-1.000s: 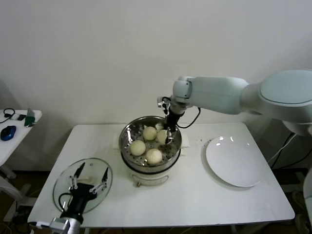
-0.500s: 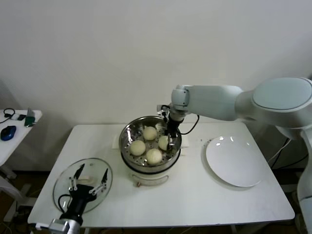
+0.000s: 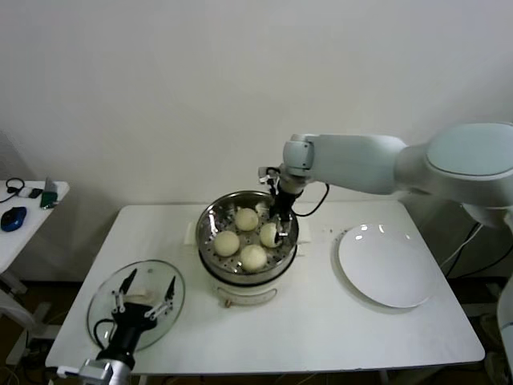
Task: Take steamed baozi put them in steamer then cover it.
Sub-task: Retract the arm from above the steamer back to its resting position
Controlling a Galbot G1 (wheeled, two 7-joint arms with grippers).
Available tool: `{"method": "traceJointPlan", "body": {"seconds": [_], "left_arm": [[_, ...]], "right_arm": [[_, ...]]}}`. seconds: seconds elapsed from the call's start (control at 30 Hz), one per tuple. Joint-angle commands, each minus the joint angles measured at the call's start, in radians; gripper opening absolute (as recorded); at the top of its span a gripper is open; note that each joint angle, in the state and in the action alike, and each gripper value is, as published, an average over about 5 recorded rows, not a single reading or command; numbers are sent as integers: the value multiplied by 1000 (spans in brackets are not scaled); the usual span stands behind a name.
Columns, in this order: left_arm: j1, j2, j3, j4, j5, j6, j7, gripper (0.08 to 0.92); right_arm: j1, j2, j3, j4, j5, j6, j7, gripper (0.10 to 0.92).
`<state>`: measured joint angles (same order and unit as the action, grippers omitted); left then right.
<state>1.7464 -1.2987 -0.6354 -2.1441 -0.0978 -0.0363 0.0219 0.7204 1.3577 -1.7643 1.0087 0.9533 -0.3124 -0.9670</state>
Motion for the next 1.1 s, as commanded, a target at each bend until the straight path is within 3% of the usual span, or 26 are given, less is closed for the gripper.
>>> {"method": "traceJointPlan", "body": {"seconds": [0.03,0.4,0.7,0.9,1.1], "left_arm": [[-1,3,-8,1,-1,0,-1,823],[-16,-24,-12,-30,36,3,-10,823],[-15,-34,-6,-46,90,-10,-9,823],[-6,-46,8,-63,120,-27,-4,823],[20,-62,24,-74,143,-51,0,823]], "right_arm": [[87,-139,99,120,-39,32,25,823],[-1,-576,351,493,-71,243,579,823],[-628,-896,955,669,-199,371,872,823],[-1050,-945,1328,723,-241,455,1012,823],[-1619,-757,1938,737,-326,459,1009,823]]}}
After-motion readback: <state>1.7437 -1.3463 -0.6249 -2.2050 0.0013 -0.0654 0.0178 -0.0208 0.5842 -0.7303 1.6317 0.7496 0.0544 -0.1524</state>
